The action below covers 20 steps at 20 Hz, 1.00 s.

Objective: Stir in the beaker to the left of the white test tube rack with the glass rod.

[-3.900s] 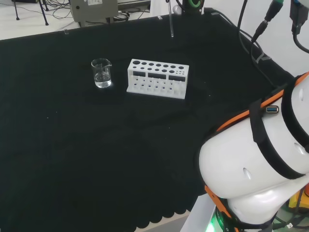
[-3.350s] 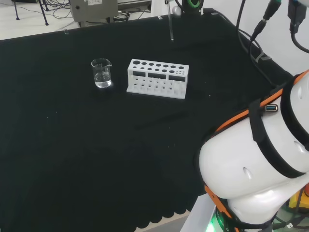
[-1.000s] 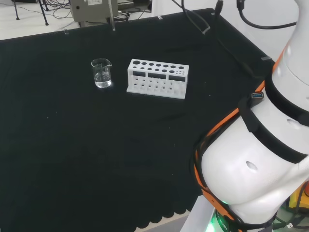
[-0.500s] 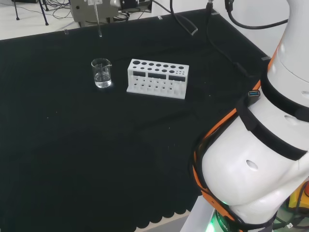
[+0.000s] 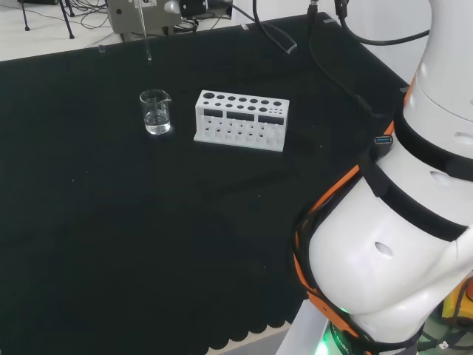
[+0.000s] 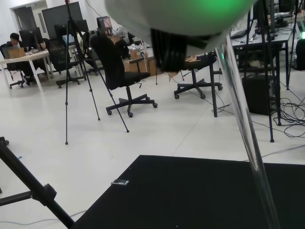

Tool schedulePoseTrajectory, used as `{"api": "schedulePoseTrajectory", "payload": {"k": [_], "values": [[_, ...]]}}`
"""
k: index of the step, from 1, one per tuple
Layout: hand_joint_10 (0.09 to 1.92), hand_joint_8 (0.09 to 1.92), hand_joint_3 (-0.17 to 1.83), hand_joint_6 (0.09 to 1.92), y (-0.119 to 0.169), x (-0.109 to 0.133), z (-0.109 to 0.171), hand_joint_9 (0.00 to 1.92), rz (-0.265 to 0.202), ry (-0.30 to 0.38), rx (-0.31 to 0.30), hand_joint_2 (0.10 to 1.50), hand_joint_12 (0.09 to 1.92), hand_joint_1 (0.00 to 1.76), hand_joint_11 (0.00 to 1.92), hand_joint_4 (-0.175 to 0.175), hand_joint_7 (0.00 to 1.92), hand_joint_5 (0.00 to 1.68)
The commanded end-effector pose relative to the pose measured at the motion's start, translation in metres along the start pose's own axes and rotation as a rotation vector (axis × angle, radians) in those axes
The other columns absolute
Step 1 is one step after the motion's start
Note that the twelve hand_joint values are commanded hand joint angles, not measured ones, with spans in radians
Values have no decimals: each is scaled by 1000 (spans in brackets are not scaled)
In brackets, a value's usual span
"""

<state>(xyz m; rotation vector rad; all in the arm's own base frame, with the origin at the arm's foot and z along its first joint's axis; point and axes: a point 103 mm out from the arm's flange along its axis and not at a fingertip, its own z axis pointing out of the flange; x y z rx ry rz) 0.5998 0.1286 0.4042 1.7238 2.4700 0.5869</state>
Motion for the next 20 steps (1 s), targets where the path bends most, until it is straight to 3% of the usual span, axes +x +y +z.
{"api": "schedulePoseTrajectory", "payload": {"k": [1, 9, 20], "values": [[745, 979, 811, 547, 0, -16, 13, 1629, 13, 2, 15, 590, 740, 1326, 1657, -175, 1289, 1233], [746, 981, 809, 545, -6, -31, 31, 1629, 19, 10, 41, 591, 742, 1326, 1657, -175, 1288, 1233], [747, 983, 807, 542, -9, -31, 54, 1630, 21, -2, 63, 593, 746, 1326, 1657, -175, 1286, 1234]]}}
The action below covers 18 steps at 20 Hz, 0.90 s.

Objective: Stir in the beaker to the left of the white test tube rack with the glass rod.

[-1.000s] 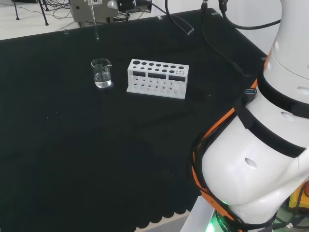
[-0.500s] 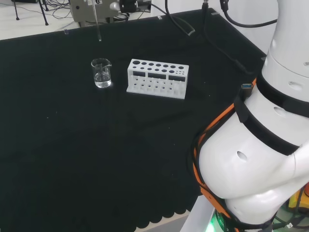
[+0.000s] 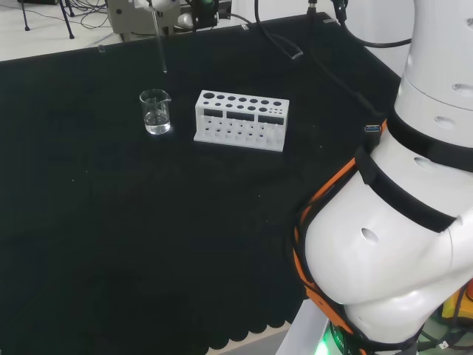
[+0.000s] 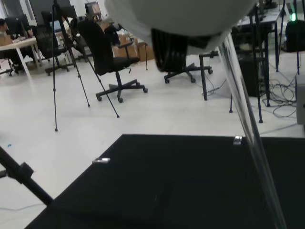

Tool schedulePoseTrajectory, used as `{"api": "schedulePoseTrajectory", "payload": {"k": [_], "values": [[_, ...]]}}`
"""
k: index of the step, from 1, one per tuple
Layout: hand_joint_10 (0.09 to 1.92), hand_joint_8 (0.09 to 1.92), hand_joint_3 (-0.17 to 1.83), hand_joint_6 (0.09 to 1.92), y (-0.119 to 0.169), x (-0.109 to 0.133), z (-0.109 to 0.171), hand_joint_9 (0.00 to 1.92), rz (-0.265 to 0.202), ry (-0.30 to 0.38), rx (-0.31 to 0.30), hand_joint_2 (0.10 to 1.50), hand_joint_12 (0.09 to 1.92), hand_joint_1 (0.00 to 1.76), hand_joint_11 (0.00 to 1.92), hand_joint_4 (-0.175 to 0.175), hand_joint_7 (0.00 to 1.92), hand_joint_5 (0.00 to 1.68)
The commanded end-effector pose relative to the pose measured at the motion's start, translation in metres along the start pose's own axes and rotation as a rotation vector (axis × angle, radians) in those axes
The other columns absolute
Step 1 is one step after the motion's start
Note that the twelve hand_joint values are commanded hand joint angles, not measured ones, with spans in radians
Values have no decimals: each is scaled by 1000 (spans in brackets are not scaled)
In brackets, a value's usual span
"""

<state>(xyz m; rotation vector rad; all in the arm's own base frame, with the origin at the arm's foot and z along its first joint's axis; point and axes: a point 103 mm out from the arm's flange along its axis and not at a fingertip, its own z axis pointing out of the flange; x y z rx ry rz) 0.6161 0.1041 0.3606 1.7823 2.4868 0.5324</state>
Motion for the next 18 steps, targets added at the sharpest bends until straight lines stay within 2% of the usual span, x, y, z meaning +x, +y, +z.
{"api": "schedulePoseTrajectory", "payload": {"k": [1, 18], "values": [[747, 983, 807, 542, -1, 4, 17, 1630, -9, -6, 9, 593, 747, 1326, 1657, -175, 1286, 1234], [752, 992, 787, 539, 0, 10, 37, 1629, 0, 1, 49, 607, 756, 1324, 1654, -175, 1277, 1228]]}}
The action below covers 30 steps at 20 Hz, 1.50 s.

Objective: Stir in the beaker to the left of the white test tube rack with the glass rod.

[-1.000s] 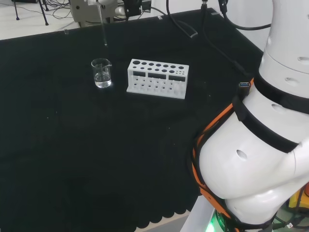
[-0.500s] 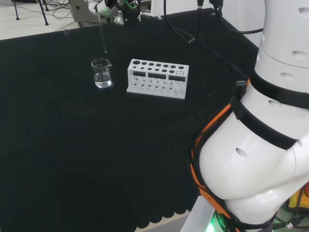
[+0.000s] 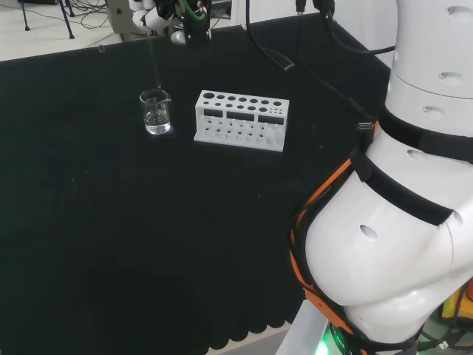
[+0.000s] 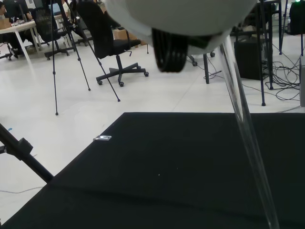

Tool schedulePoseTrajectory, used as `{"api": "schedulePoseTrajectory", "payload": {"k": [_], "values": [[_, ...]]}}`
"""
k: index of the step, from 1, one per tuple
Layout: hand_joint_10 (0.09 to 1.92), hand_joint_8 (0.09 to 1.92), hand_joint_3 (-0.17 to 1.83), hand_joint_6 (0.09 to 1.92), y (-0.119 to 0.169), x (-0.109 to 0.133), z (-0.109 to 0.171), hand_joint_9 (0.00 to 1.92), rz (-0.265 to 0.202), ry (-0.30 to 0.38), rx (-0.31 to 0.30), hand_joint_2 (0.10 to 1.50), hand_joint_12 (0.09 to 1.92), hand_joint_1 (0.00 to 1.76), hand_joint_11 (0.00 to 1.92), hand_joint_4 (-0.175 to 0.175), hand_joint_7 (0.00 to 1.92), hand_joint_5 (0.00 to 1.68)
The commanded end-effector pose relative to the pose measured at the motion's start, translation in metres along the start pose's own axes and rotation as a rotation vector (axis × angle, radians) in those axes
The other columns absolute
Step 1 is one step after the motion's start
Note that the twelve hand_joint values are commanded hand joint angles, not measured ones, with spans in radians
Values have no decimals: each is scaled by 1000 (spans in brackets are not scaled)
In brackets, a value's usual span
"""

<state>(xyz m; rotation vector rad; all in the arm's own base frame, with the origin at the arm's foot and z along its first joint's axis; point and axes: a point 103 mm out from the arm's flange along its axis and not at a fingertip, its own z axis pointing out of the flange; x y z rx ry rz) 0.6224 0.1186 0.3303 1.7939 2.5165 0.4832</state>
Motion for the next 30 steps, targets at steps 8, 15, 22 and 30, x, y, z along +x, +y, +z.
{"api": "schedulePoseTrajectory", "payload": {"k": [8, 15, 22, 30], "values": [[753, 993, 783, 539, -12, 11, 12, 1629, 2, 0, 27, 610, 759, 1324, 1654, -175, 1276, 1226], [754, 993, 781, 539, -12, 14, 28, 1629, 3, 4, 51, 610, 760, 1324, 1654, -175, 1275, 1226], [755, 992, 778, 539, -1, 2, 48, 1628, 11, 26, 83, 613, 762, 1324, 1652, -175, 1275, 1224], [758, 996, 755, 541, 2, -11, 59, 1626, 24, 37, 96, 628, 766, 1322, 1650, -175, 1267, 1215]]}}
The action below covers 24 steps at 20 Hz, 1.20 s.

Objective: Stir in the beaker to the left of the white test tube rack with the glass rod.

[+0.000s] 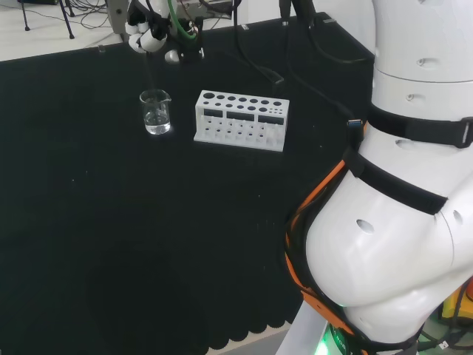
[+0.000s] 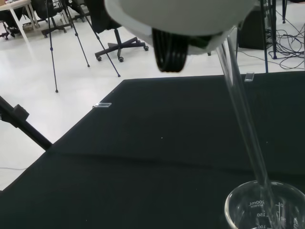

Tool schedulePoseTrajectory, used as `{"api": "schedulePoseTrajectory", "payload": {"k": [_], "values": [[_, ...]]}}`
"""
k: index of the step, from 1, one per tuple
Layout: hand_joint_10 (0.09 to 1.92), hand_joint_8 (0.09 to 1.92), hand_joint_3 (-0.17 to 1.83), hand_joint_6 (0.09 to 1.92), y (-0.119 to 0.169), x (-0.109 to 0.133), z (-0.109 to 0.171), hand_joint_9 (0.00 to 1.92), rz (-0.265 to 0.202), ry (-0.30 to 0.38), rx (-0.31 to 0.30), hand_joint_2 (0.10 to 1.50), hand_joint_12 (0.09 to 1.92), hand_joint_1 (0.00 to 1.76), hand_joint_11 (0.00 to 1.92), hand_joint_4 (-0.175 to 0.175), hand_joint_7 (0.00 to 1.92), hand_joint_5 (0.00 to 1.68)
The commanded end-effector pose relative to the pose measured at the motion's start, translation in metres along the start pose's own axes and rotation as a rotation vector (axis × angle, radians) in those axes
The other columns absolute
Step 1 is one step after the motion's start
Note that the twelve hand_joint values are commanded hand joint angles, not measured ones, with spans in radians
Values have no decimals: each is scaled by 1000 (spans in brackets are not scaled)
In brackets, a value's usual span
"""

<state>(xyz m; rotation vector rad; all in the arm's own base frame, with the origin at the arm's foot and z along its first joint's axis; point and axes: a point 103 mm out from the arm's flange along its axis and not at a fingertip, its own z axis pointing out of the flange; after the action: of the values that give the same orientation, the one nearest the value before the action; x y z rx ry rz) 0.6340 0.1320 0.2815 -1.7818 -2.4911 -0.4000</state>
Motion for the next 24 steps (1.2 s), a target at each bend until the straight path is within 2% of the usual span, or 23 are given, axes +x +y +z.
{"api": "schedulePoseTrajectory", "payload": {"k": [1, 5, 24], "values": [[758, 997, 754, 541, 1, -14, 9, 1626, 11, 15, 19, 629, 767, 1322, 1650, -175, 1266, 1215], [759, 1000, 747, 541, 3, -17, 15, 1625, 5, 20, 33, 634, 768, 1322, 1649, -175, 1263, 1213], [771, 1010, 711, 547, -3, 9, 19, 1617, -28, 51, 50, 659, 778, 1319, 1646, -175, 1249, 1199]]}}
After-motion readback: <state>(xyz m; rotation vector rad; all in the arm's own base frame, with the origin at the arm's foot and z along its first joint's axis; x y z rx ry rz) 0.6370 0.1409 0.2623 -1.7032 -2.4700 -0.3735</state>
